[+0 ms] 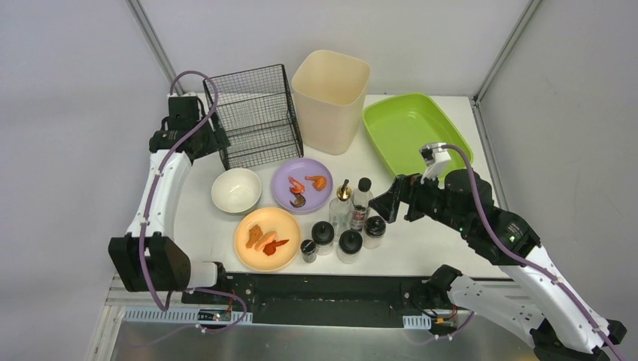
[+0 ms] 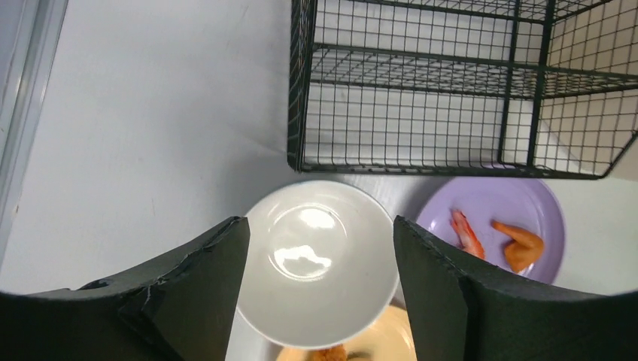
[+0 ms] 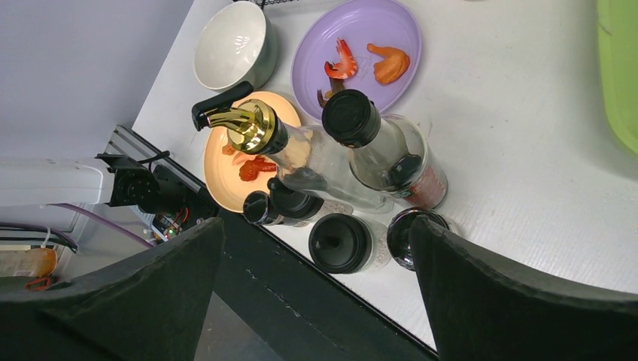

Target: Clear the kitchen counter

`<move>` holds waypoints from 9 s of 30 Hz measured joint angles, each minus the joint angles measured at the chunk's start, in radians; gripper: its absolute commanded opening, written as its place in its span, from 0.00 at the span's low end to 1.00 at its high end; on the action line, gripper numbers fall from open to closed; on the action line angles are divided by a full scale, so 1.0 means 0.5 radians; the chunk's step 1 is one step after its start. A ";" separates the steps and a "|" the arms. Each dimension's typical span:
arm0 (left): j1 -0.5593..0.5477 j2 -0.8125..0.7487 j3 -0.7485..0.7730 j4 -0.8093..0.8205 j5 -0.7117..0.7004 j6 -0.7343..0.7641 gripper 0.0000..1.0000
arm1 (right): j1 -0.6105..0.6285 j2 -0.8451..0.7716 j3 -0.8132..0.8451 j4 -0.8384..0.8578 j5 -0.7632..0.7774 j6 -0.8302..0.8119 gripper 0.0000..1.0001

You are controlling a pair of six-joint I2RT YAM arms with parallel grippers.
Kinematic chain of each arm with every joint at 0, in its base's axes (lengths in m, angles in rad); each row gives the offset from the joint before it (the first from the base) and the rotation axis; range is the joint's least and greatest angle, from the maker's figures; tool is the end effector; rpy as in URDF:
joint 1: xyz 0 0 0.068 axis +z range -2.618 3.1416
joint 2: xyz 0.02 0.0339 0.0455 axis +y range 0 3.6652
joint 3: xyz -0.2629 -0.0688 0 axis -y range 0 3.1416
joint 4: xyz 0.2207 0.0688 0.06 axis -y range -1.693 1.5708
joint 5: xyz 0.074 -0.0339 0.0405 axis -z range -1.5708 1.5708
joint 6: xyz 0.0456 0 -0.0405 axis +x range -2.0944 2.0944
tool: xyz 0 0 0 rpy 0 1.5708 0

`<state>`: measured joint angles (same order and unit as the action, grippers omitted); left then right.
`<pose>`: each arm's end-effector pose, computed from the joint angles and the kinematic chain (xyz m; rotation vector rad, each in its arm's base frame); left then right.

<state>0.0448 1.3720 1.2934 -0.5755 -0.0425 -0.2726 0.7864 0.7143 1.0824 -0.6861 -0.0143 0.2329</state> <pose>0.2873 0.0148 0.3410 -0.3747 2.1936 -0.0778 0.0838 0.0849 0.3837 -0.5430 1.8746 0.7012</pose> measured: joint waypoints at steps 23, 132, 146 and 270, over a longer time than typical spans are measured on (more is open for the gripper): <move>-0.027 -0.121 -0.484 -0.520 -0.262 -0.517 0.70 | 0.003 -0.026 -0.061 0.040 -0.105 0.002 0.97; -0.511 -0.371 0.115 -0.701 0.337 -0.538 0.00 | 0.299 2.358 2.362 -0.470 0.215 -0.153 0.90; -0.511 -0.365 0.116 -0.703 0.327 -0.515 0.00 | 0.323 2.555 2.417 -0.546 0.388 -0.138 0.69; -0.559 -1.054 -0.710 -0.273 0.593 -0.320 0.72 | -1.574 2.983 1.672 0.017 0.376 0.689 0.00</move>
<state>-0.2348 0.8448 0.9386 -0.7120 0.2539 -0.4328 -0.0006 2.2059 1.9186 -0.6777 0.1738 0.5774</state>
